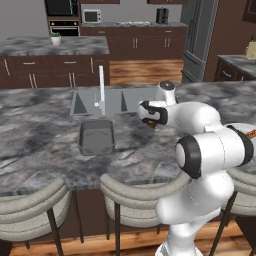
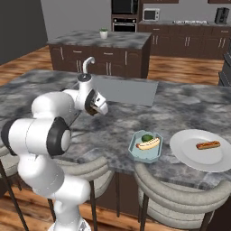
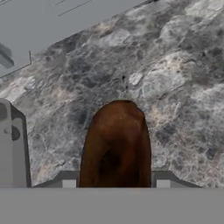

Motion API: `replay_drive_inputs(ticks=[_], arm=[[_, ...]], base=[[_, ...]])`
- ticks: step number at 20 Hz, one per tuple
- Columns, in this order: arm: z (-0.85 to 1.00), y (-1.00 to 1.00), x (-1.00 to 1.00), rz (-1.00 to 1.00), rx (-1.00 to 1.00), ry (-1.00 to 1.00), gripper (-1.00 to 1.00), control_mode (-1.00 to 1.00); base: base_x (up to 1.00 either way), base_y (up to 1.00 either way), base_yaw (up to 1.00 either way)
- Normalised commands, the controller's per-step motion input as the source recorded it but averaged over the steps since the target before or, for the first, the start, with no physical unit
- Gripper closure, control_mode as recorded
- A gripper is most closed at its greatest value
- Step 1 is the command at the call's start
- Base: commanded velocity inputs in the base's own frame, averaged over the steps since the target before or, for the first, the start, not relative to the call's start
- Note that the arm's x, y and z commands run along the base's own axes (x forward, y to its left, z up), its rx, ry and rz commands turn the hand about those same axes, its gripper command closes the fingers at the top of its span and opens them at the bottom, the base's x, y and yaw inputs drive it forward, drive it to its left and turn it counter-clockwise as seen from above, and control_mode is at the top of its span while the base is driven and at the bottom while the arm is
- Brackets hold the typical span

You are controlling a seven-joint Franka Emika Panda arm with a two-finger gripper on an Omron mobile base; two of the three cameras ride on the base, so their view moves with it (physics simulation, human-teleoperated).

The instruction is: Place one cooked food and one vegetable from the large plate to each tupperware container.

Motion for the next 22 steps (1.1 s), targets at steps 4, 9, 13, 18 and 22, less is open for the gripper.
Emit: replay_drive_inputs(ticks=[4,9,13,18,22], arm=[[0.02,0.99,0.45,0.18,-0.03,0.10,1.00,-1.00],[-0.21,0.81,0.34,0.18,0.00,0.03,1.00,-1.00],[-0.55,0.56,0.01,0.15,0.00,0.00,1.00,-1.00],[-0.51,0.50,0.25,0.14,0.00,0.05,1.00,-1.00],[-0.21,0.54,0.46,0.09,0.00,0.01,1.00,-1.00]], base=[[0.00,0.00,0.00],[0.00,0.00,0.00],[0.00,0.00,0.00],[0.00,0.00,0.00],[0.00,0.00,0.00]])
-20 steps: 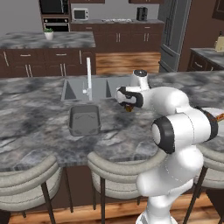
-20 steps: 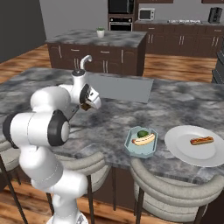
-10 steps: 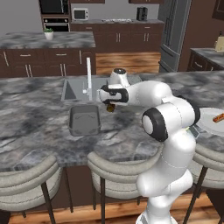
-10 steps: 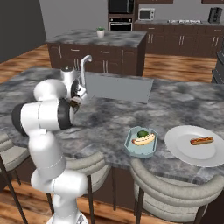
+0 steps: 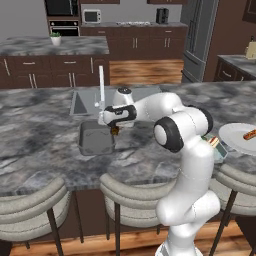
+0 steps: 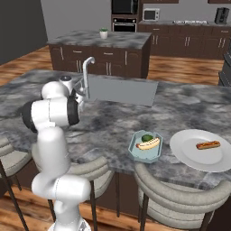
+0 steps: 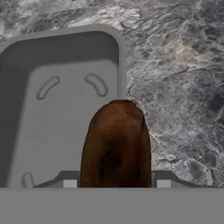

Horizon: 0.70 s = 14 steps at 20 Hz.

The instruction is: Place one cooked food and one vegetable from the large plate to each tupperware container.

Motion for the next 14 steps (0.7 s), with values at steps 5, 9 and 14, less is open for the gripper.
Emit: replay_drive_inputs(ticks=[5,9,14], arm=[[-0.47,0.56,0.40,0.08,0.00,0.06,1.00,-1.00],[-0.65,0.20,0.32,0.05,0.00,0.04,1.00,-1.00],[-0.31,0.03,0.22,0.02,0.03,0.01,-1.00,-1.00]], base=[[0.00,0.00,0.00],[0.00,0.00,0.00],[0.00,0.00,0.00]])
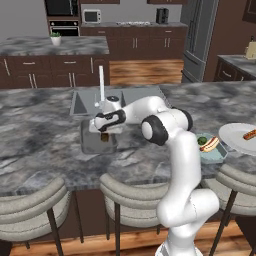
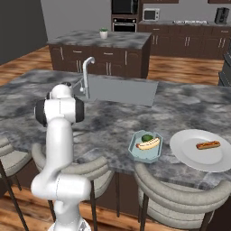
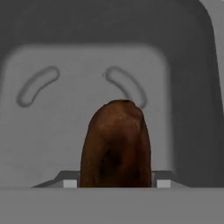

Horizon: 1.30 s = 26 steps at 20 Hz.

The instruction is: Place one cooked food and one vegetable from the large plate to each tupperware container.

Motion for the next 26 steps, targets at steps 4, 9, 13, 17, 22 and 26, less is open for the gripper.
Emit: replay_drive_inputs(ticks=[4,9,13,17,22,26], arm=[[0.16,-0.16,-0.10,0.00,0.02,-0.01,-1.00,-1.00],[0.51,-0.11,-0.45,0.03,0.08,-0.19,-1.00,-1.00],[0.69,-0.73,-0.94,0.03,0.12,-0.27,-1.00,-1.00],[0.48,-1.00,-0.99,-0.05,0.09,-0.26,-1.00,-1.00],[0.89,-0.99,-0.68,-0.25,-0.03,-0.18,-1.00,-1.00],[1.00,-1.00,-0.29,-0.41,-0.02,0.08,-1.00,-1.00]], base=[[0.00,0.00,0.00],[0.00,0.00,0.00],[0.00,0.00,0.00],[0.00,0.00,0.00],[0.00,0.00,0.00],[0.00,0.00,0.00]])
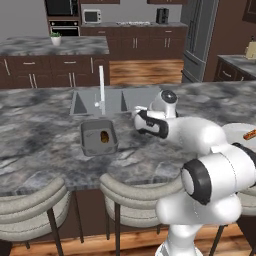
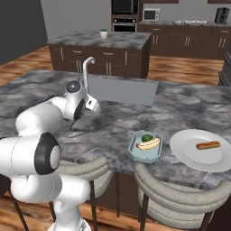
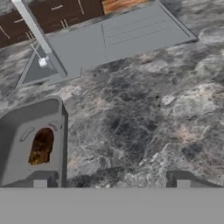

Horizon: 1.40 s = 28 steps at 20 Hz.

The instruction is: Place one cooked food and one vegetable from the large plate to each tupperware container.

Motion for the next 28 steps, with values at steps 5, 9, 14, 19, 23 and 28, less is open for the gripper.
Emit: replay_drive_inputs(ticks=[5,9,14,19,23,28], arm=[[0.88,-1.00,-0.25,-0.41,0.00,0.20,-1.00,-1.00],[0.12,-1.00,-0.15,-0.40,0.04,0.20,-1.00,-1.00],[-0.04,-1.00,-0.17,-0.24,0.28,0.00,-1.00,-1.00],[0.00,-1.00,-0.22,-0.21,0.35,0.00,-1.00,-1.00],[0.00,-1.00,-0.25,-0.21,0.33,0.00,-1.00,-1.00],[-0.20,-1.00,-0.35,-0.14,0.13,-0.02,-1.00,-1.00]], base=[[0.00,0.00,0.00],[0.00,0.00,0.00],[0.00,0.00,0.00],[0.00,0.00,0.00],[0.00,0.00,0.00],[0.00,0.00,0.00]])
